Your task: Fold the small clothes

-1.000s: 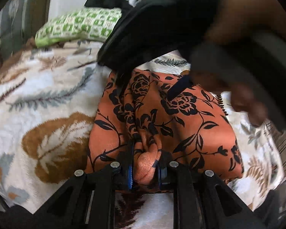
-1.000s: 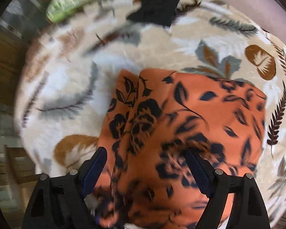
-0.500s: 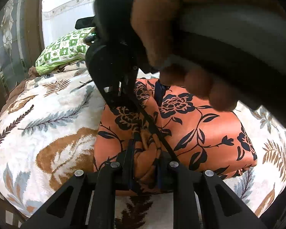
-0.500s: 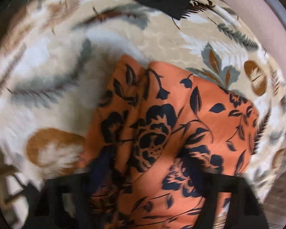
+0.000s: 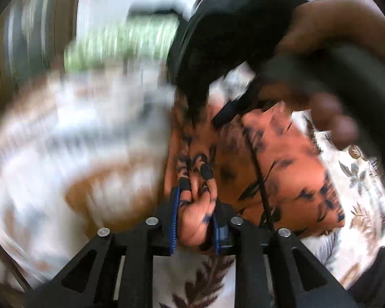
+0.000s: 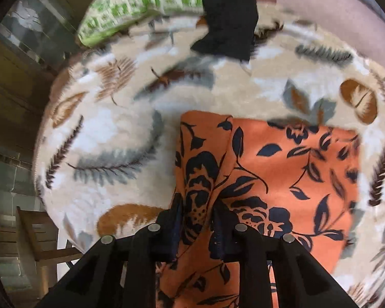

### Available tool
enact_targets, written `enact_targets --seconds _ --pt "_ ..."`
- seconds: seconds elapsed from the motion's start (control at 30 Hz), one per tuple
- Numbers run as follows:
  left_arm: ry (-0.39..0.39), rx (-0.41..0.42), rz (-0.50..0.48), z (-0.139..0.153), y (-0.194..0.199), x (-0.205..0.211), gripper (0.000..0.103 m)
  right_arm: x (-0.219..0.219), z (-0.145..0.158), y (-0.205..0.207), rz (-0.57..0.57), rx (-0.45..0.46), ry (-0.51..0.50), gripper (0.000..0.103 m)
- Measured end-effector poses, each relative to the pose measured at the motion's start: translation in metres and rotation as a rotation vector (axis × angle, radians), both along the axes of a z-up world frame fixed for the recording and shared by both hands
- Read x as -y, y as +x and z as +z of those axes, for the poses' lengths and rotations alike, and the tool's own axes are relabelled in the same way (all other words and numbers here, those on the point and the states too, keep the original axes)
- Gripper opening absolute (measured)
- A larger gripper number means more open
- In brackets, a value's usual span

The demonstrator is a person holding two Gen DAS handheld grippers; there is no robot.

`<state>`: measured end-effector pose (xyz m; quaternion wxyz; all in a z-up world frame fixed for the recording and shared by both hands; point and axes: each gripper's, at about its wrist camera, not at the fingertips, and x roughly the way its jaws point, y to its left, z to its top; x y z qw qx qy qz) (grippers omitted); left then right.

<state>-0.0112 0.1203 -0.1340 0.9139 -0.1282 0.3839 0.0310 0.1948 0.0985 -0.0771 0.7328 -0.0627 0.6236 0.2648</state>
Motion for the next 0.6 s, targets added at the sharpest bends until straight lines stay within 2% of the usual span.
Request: enact_targets --seconds 0.03,0.1,0.13,0.23,0.33,0.5,0.6 --pt "-0.048 -0.005 0.008 -0.004 -0.002 -0.007 0.03 -0.002 -0.004 -0.002 0.013 -0.02 0.032 0.054" --pt "-0.104 0.016 0.032 0.001 -0.008 -0.019 0.042 0.007 0.002 -0.007 0.014 -0.008 0.148 0.065" --pt "-0.116 0.03 0.051 0.004 -0.013 -0.023 0.048 0.014 0.006 -0.011 0.009 -0.006 0.192 0.065" --pt "-0.161 0.03 0.065 0.007 -0.02 -0.034 0.048 0.05 0.025 -0.02 -0.031 0.0 0.323 0.068" --pt "-0.187 0.036 0.077 0.016 -0.026 -0.041 0.048 0.098 0.022 -0.035 -0.103 -0.034 0.436 0.072" --pt "-0.145 0.111 0.016 0.052 -0.025 -0.033 0.048 0.193 -0.001 -0.084 -0.228 -0.088 0.676 0.073" --pt "-0.083 0.129 -0.064 0.069 0.003 -0.018 0.053 0.239 -0.026 -0.122 -0.266 -0.12 0.68 0.074"
